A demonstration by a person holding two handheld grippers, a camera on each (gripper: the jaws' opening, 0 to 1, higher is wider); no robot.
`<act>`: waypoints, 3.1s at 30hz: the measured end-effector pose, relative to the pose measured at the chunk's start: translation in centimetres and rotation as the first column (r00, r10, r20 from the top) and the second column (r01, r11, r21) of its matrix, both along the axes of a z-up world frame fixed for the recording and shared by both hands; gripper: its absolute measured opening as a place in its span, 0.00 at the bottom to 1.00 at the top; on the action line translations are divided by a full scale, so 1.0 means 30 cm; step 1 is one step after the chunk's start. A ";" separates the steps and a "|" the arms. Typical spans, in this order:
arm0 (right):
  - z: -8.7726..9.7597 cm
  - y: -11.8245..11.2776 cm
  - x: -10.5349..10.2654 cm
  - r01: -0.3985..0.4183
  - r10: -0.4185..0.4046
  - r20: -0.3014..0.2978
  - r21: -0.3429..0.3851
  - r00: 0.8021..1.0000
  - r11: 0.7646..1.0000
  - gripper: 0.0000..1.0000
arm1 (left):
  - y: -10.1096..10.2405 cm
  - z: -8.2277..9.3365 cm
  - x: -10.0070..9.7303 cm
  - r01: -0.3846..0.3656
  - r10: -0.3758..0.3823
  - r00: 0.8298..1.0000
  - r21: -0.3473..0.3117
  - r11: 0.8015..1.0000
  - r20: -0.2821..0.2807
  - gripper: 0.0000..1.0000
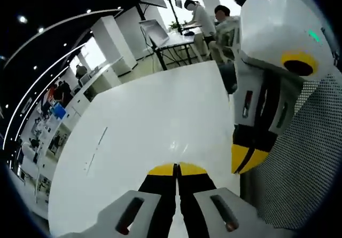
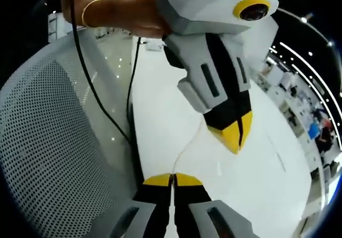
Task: Open the resealable bag by pulling the two sides of the seal apart until the entire bag opening is separated and visibly accessible.
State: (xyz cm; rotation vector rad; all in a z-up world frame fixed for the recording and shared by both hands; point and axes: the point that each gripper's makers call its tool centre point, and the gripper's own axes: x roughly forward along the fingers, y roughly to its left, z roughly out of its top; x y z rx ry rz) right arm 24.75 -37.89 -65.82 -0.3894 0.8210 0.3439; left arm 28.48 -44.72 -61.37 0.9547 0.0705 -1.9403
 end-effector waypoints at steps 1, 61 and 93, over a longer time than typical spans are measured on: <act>-0.001 0.002 0.000 -0.001 0.001 -0.001 0.005 1.000 1.000 0.00 | -0.002 0.005 0.001 -0.002 0.003 1.000 -0.009 1.000 0.004 0.00; 0.110 -0.124 0.024 0.306 -0.339 0.139 0.212 0.931 0.928 0.42 | -0.089 0.016 0.276 -0.273 0.266 0.960 -0.082 0.958 -0.088 0.00; 0.133 -0.128 -0.039 0.377 -0.430 0.149 0.287 0.891 0.881 0.45 | -0.296 0.239 0.556 -0.372 0.410 0.912 -0.384 0.845 0.019 0.00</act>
